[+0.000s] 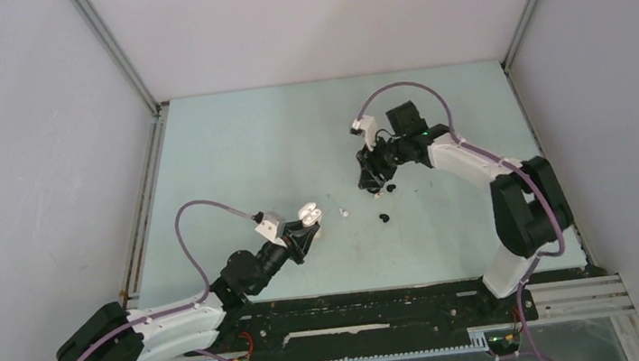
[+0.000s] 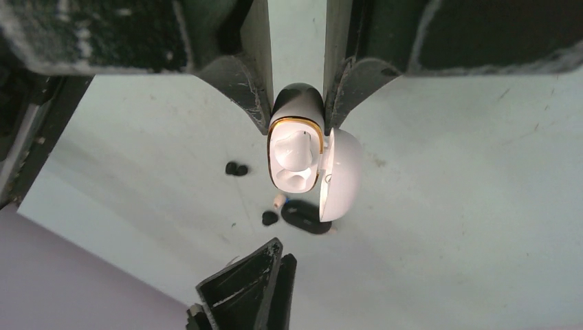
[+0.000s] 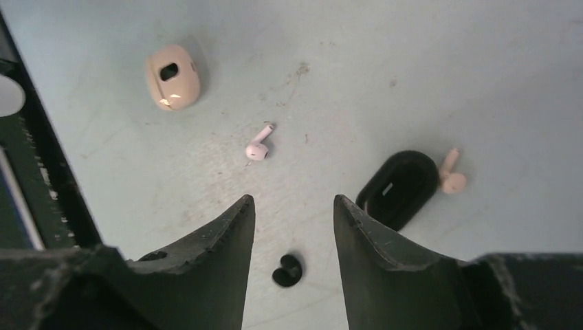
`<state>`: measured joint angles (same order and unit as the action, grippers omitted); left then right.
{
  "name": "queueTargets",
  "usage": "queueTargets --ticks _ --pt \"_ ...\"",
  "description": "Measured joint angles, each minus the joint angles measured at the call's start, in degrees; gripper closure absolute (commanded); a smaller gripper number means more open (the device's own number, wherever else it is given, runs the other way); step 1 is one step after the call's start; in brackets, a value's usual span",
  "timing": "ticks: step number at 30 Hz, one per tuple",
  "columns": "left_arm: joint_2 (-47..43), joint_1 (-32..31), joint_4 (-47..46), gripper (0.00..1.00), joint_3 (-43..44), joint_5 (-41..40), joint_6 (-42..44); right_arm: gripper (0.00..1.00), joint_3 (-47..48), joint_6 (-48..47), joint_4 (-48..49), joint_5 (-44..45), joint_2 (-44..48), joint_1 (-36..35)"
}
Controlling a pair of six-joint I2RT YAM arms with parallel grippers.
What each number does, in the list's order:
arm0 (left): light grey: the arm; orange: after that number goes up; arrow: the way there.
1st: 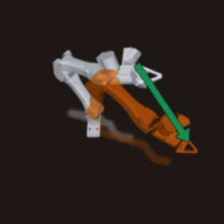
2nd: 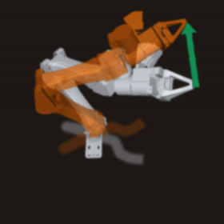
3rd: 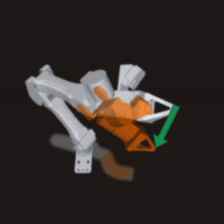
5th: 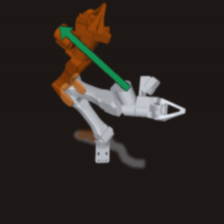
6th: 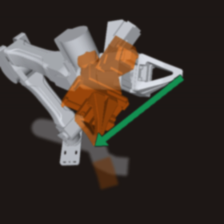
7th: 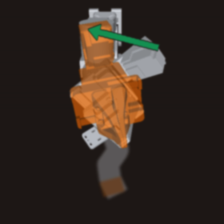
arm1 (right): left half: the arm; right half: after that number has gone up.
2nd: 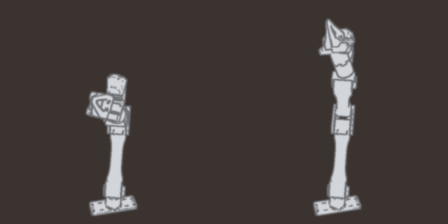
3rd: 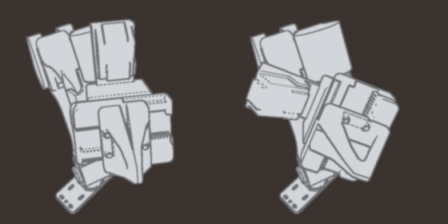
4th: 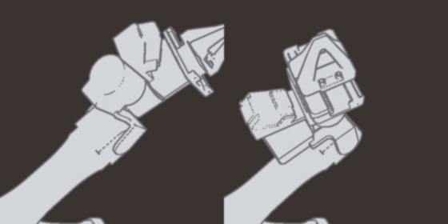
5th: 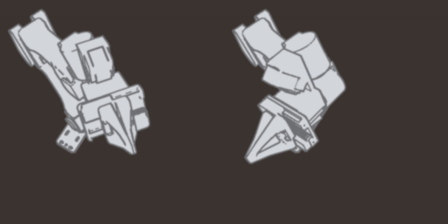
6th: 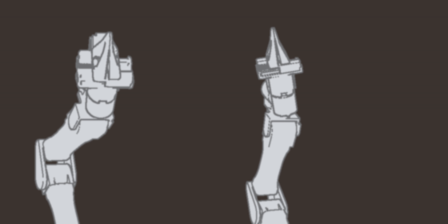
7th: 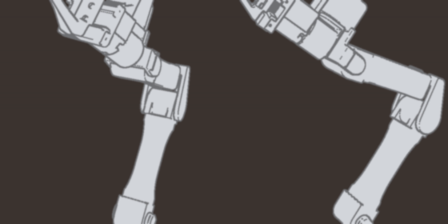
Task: Insert the wireless bluetooth earbuds into the charging case
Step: Pick up the right earbud from the center of the board.
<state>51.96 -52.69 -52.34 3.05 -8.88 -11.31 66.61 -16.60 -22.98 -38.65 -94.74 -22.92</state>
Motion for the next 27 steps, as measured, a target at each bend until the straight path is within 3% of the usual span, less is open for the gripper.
queueTargets --ticks 9,19,27 --pt "0.22 6.16 -0.98 1.00 -2.32 1.44 -0.50 0.56 9.79 -4.20 -1.03 6.43 -17.14 -7.37" --pt "8.87 14.23 -3.61 1.00 -0.61 8.92 -5.07 0.55 17.29 -6.51 -3.26 9.07 -22.53 -9.90" --pt "8.50 14.75 -5.84 1.00 -0.61 12.07 -6.27 0.53 16.59 -9.35 -5.53 9.84 -23.87 -10.93"
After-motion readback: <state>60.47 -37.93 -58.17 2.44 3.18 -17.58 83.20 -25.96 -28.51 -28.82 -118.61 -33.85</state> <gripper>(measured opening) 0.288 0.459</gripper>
